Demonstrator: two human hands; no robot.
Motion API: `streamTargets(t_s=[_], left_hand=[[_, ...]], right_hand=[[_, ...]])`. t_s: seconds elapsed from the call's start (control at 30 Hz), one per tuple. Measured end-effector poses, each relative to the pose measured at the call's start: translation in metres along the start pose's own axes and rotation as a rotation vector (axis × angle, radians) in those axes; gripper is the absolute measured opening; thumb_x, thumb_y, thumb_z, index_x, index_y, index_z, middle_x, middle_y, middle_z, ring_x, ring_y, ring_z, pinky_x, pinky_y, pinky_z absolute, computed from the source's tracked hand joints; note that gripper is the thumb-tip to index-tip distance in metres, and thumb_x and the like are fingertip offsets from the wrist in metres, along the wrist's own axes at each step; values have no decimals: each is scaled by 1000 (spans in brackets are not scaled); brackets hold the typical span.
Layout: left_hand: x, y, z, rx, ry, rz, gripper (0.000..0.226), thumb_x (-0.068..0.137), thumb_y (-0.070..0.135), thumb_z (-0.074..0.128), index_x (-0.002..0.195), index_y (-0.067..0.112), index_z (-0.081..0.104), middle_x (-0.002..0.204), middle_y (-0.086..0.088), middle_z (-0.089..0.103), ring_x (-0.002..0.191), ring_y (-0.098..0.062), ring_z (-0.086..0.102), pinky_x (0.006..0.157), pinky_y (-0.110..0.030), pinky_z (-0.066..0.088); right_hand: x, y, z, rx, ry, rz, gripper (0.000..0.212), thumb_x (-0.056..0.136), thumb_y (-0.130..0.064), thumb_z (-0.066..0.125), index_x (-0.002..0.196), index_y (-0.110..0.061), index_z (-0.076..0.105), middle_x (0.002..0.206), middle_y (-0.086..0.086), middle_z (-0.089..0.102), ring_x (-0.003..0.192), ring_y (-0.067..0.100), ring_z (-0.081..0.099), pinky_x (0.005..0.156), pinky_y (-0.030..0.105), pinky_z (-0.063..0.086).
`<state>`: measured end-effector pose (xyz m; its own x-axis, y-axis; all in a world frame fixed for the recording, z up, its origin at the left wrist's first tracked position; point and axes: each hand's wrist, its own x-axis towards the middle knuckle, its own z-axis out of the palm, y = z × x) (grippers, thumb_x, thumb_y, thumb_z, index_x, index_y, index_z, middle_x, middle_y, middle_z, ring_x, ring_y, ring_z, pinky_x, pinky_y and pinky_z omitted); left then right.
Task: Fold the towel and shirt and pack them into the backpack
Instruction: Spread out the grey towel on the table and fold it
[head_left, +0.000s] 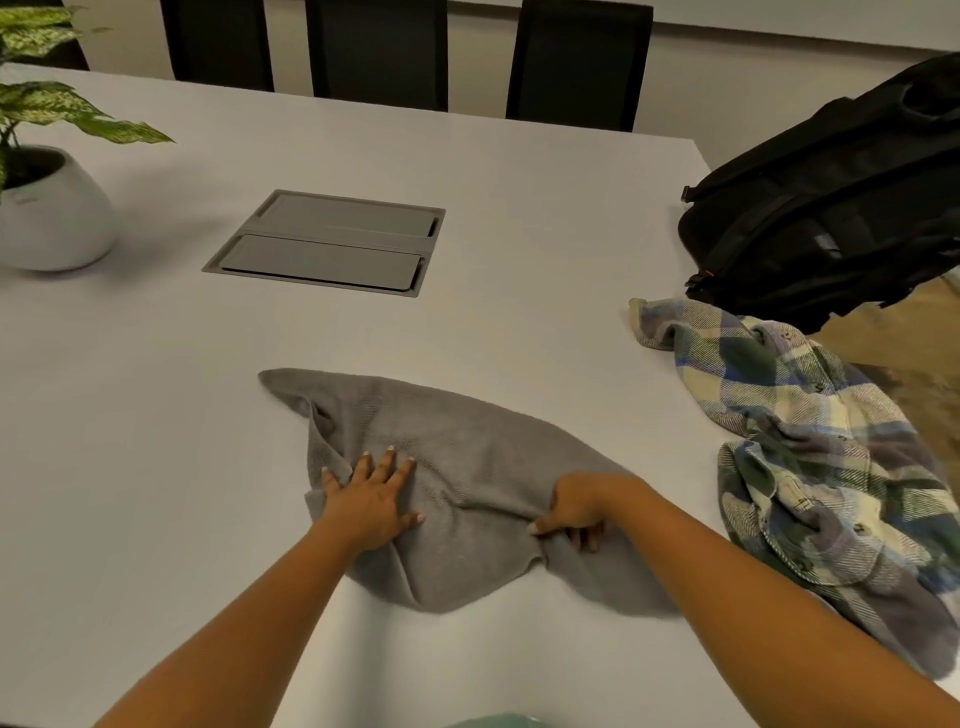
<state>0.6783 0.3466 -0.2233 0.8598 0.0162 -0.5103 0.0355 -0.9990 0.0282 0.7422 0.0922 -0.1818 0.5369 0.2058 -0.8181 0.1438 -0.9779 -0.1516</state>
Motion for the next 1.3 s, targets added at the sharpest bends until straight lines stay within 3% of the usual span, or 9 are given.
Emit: streamTargets(t_s=[0.1, 0.23, 0.4, 0.6, 0.77, 0.9, 1.0, 1.13, 1.3], left_hand=[[4, -8, -4, 16, 61, 23, 67, 93, 53, 36, 149, 29, 8, 158, 4, 3, 145, -21, 5, 111, -62, 4], [7, -10, -19, -119, 335, -18, 42, 95, 36, 42, 135, 22, 44, 144, 4, 40, 132, -16, 36, 112, -49, 19], [22, -11, -31, -137, 406, 22, 50, 94, 22, 48, 142, 20, 33, 152, -2, 27, 138, -20, 27, 110, -42, 24], [50, 2, -50, -100, 348, 77, 65, 94, 16, 44, 149, 23, 11, 158, 2, 4, 144, -19, 8, 114, -49, 17], [75, 19, -73, -68, 342, 81, 75, 91, 11, 40, 149, 29, -3, 158, 5, -3, 145, -20, -5, 107, -64, -4], [85, 41, -98, -35, 420, 167, 44, 92, 30, 49, 135, 24, 43, 140, 3, 42, 136, -18, 26, 107, -64, -5], [80, 43, -94, -8, 573, 246, 21, 92, 28, 50, 104, 19, 65, 119, 3, 54, 122, -16, 42, 110, -59, -1], [77, 30, -63, -156, 758, 315, 22, 79, 9, 64, 101, 10, 66, 112, -7, 61, 108, -30, 56, 103, -58, 25], [77, 20, -54, 51, 646, 375, 59, 74, 9, 66, 129, 23, 51, 149, -7, 33, 142, -32, 18, 105, -68, 11]], right_hand=[[-3, -16, -13, 69, 29, -63, 45, 89, -53, 52, 74, -11, 59, 72, 2, 67, 57, 14, 58, 69, 26, 49], [7, -22, -36, 107, 562, -144, 23, 93, -36, 53, 97, -16, 64, 99, 0, 64, 89, 17, 59, 79, 29, 47], [32, -15, -43, 199, 627, -102, 47, 91, -23, 56, 136, -14, 43, 137, 7, 47, 122, 24, 47, 96, 32, 41], [47, -11, -39, 245, 531, -67, 40, 85, -12, 60, 124, -14, 56, 122, 5, 59, 106, 21, 57, 88, 29, 48], [32, -5, -70, 384, 934, -207, 28, 84, -5, 53, 109, -8, 66, 110, 8, 59, 98, 24, 58, 82, 25, 43], [16, 1, -74, 237, 1136, -406, 16, 84, -6, 56, 98, -7, 62, 100, 2, 53, 81, 19, 55, 70, 25, 40], [11, 11, -49, 107, 993, -578, 18, 78, -17, 53, 92, -11, 63, 93, 3, 57, 75, 22, 56, 65, 30, 44], [9, 7, -8, -182, 322, -587, 37, 78, -19, 57, 114, -16, 64, 106, 2, 65, 95, 20, 58, 85, 36, 48], [9, -4, -12, -177, 206, -594, 28, 89, -32, 56, 110, -18, 69, 104, -1, 70, 90, 16, 62, 83, 34, 49]])
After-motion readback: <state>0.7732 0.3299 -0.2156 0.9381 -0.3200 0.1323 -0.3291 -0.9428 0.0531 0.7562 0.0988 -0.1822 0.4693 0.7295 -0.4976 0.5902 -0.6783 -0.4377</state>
